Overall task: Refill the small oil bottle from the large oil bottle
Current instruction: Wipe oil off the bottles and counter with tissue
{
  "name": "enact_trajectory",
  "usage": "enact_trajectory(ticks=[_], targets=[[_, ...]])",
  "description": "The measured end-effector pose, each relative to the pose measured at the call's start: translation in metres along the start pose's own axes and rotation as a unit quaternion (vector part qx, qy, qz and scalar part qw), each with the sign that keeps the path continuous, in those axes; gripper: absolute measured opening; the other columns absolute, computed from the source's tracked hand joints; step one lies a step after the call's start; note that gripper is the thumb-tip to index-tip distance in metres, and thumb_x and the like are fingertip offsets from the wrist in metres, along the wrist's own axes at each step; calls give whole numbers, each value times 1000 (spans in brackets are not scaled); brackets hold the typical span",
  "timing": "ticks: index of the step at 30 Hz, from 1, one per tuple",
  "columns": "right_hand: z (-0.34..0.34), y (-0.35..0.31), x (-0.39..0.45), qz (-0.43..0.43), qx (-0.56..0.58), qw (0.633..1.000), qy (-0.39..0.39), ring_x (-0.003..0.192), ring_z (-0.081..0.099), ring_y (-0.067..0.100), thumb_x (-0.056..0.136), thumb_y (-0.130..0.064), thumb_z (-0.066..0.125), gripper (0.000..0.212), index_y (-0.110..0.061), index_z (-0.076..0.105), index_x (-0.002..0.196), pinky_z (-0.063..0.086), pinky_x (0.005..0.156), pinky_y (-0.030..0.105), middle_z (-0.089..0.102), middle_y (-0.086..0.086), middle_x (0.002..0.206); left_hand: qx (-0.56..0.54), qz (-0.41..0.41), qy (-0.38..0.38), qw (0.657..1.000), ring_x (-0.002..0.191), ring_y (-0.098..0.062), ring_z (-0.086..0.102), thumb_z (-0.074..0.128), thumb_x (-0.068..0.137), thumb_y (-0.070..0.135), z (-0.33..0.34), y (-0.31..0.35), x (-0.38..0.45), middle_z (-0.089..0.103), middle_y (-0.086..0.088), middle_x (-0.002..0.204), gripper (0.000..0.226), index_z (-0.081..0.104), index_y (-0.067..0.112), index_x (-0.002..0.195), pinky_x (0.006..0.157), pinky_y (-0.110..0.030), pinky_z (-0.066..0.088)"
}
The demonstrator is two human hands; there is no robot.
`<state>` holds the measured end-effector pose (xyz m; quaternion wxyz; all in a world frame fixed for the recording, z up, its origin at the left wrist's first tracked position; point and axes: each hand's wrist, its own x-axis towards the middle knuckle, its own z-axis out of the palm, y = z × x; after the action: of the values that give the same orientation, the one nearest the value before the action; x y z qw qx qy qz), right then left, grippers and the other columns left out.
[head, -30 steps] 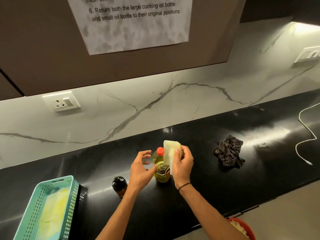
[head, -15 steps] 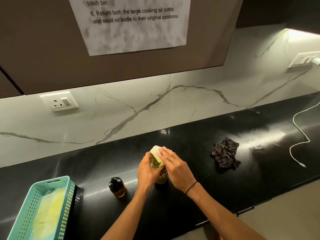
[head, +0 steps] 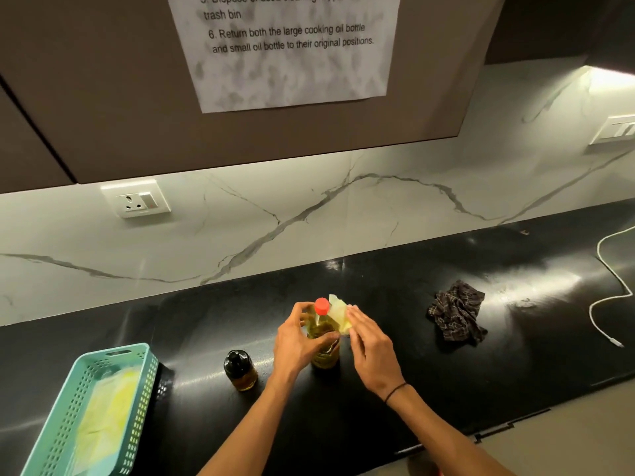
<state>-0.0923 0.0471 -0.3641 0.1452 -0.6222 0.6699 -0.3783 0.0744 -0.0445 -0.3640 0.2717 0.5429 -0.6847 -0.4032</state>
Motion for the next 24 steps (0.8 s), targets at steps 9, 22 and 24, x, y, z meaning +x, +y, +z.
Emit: enact_trajectory(ticks=[9, 22, 24], targets=[[18, -17, 28, 22, 20, 991, -129, 155, 15, 9, 92, -62, 61, 91, -33, 10, 162, 24, 121, 32, 14, -9, 170, 14, 17, -63, 998, 121, -16, 63, 95, 78, 29, -6, 5, 13, 68, 4, 128, 66, 58, 32, 133, 100, -37, 59], [21, -16, -12, 52, 53, 989, -126, 156, 0, 7, 94, -66, 51, 98, -39, -16, 160, 20, 124, 33, -12, -15, 171, 12, 31, -70, 997, 115, -7, 63, 95, 77, 38, -2, -1, 12, 66, 15, 125, 70, 53, 42, 133, 92, -18, 49], [21, -16, -9, 58, 45, 989, -128, 156, 3, 8, 94, -68, 49, 97, -39, -16, 160, 23, 124, 36, -11, -13, 171, 5, 33, -71, 997, 111, -3, 63, 95, 78, 36, -2, -1, 11, 65, 18, 123, 70, 52, 44, 132, 89, -12, 47]])
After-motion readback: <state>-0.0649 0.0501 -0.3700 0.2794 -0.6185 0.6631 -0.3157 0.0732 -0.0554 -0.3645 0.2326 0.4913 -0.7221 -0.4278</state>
